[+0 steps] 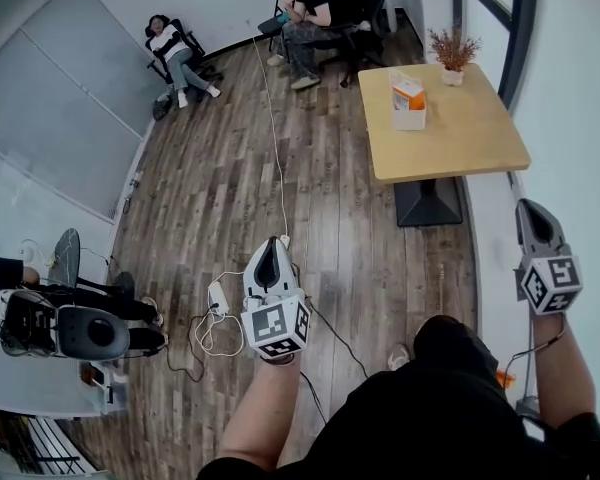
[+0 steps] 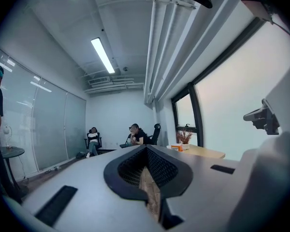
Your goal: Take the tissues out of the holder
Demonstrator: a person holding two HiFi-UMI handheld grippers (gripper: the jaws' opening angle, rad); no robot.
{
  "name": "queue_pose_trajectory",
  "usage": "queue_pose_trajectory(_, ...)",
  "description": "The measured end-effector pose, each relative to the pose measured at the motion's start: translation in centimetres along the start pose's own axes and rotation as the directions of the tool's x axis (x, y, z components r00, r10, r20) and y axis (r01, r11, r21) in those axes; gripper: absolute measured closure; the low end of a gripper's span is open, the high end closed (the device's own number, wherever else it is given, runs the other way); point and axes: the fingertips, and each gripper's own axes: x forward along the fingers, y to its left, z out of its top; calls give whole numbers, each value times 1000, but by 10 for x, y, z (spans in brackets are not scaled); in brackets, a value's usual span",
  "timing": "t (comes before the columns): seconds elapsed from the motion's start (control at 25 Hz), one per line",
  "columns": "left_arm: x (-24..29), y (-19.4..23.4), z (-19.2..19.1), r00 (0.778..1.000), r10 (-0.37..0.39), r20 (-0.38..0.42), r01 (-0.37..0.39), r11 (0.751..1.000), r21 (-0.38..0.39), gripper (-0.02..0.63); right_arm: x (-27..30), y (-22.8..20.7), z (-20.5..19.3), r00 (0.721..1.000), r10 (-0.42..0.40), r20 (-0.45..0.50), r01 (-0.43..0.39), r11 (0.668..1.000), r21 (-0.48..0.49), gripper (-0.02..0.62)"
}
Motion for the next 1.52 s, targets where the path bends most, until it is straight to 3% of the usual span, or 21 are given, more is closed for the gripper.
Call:
queue_pose_trajectory(0.52,102,10,4,1000,18,-10,-18,999,31,601,126,-14,-1,999,35,32,-37,998,51,591)
queue_pose_trajectory(1.04,276,19,22,997,52,-64,-50,998,33,601,313,-52,10,994,102,-49,-97,991,88,591)
queue_pose_trajectory(1.52,439,-11,49,998,59,-38,-58,998,29,601,457,-106,13,980,182,-79,-176,981,84,591)
